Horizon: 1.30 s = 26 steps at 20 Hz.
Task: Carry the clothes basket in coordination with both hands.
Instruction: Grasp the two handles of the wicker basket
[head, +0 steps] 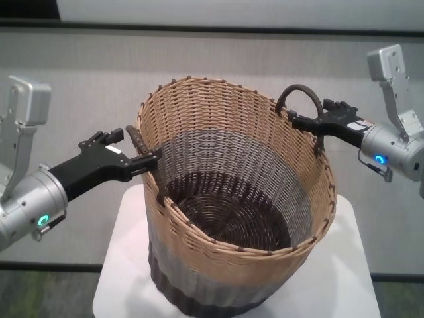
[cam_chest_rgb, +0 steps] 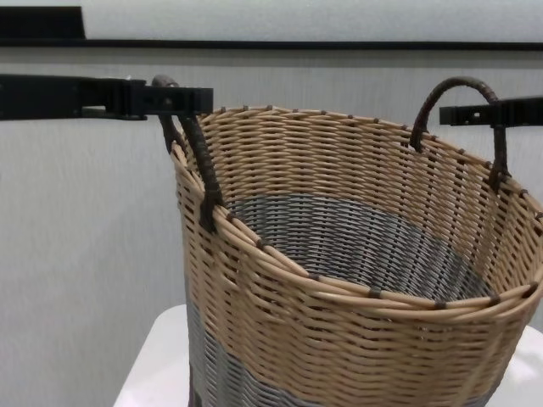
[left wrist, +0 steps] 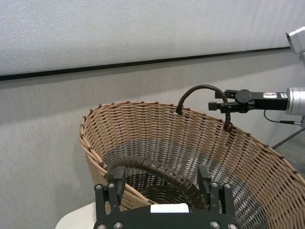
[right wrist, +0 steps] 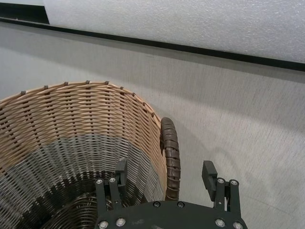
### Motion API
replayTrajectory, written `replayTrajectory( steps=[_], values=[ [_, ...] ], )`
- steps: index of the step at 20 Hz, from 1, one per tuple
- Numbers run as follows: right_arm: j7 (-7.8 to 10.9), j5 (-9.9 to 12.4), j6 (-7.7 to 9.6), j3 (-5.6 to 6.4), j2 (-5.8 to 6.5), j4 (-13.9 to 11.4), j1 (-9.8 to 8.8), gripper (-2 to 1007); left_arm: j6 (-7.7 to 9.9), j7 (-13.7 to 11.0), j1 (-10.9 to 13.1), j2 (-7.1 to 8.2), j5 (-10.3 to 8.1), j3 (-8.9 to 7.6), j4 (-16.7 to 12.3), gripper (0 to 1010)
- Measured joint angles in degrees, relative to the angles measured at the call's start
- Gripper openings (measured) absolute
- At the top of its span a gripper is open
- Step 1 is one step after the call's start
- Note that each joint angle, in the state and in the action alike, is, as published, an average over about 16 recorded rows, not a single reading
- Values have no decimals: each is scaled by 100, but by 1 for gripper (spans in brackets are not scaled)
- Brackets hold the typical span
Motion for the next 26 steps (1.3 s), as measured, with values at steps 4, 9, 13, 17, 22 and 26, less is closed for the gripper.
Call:
replayTrajectory(
  steps=[4,9,13,17,22,26],
  values=[
    [0,0,0,0,0,0,0,1000,23,27,-69,-67,115,32,90,1000],
    [0,0,0,0,0,0,0,1000,55,51,-138,-153,256,54,206,1000],
    [0,0,0,0,0,0,0,1000,85,77,-192,-213,401,78,295,1000],
    [0,0,0,0,0,0,0,1000,111,132,-232,-257,577,96,324,1000],
    [0,0,0,0,0,0,0,1000,153,217,-288,-320,814,124,341,1000],
    [0,0,0,0,0,0,0,1000,181,265,-333,-395,974,145,370,1000]
  ],
)
